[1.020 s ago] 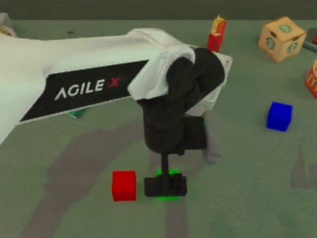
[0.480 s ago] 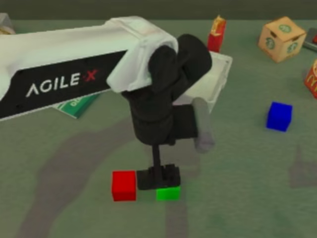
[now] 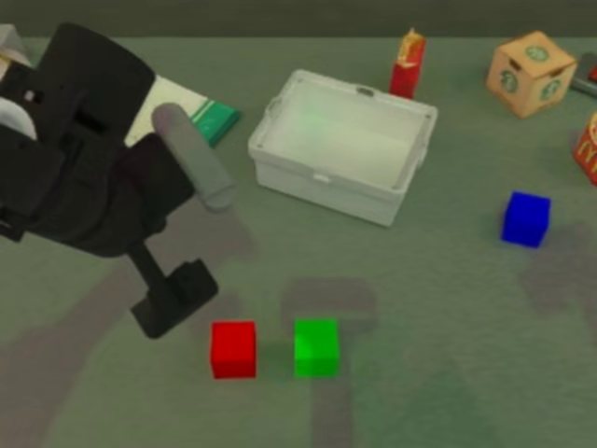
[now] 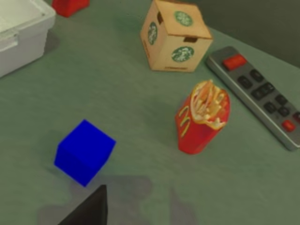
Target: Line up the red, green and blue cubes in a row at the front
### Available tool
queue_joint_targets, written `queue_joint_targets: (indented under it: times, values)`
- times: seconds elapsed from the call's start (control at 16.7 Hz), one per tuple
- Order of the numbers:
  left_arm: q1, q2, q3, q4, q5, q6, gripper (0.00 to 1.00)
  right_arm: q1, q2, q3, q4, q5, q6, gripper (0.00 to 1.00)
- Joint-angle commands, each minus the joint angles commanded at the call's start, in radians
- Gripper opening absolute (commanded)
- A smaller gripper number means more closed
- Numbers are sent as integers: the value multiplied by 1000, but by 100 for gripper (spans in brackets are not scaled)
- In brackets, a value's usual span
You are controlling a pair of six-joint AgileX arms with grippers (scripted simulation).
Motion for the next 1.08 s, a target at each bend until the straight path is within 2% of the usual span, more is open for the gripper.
queue_joint_targets:
  times: [0.3, 0.6, 0.84, 1.08]
  values:
    - [220, -532, -421, 269, -4, -186, 100, 44, 600, 440, -308, 2, -269, 100]
    - [398, -977, -772, 524, -2, -356, 100, 84, 1097, 829, -579, 3, -509, 100]
    - [491, -1208, -943, 686, 5, -456, 100, 107, 1361, 1070, -726, 5, -650, 100]
    - [536, -1335, -1017, 779, 11, -510, 100, 119, 1494, 1199, -794, 6, -721, 100]
